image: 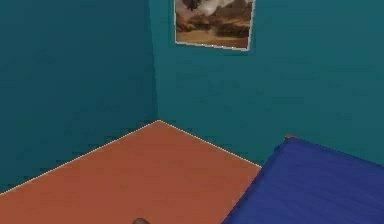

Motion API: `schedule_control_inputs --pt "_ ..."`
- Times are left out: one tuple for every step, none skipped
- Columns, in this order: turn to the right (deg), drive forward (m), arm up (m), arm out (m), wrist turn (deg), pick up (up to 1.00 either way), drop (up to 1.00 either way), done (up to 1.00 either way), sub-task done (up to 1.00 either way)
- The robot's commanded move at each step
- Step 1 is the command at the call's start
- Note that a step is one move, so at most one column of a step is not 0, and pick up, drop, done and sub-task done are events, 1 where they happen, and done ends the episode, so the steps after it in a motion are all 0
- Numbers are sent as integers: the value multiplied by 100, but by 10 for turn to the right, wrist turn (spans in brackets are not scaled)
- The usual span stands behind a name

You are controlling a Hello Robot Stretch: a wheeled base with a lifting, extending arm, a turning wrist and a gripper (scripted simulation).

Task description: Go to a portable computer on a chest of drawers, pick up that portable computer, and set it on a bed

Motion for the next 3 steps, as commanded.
schedule_control_inputs --pt "0 0 0 50 0 0 0 0 0" --pt "0 0 0 0 -450 0 0 0 0" --pt "0 0 0 0 -330 0 0 0 0"
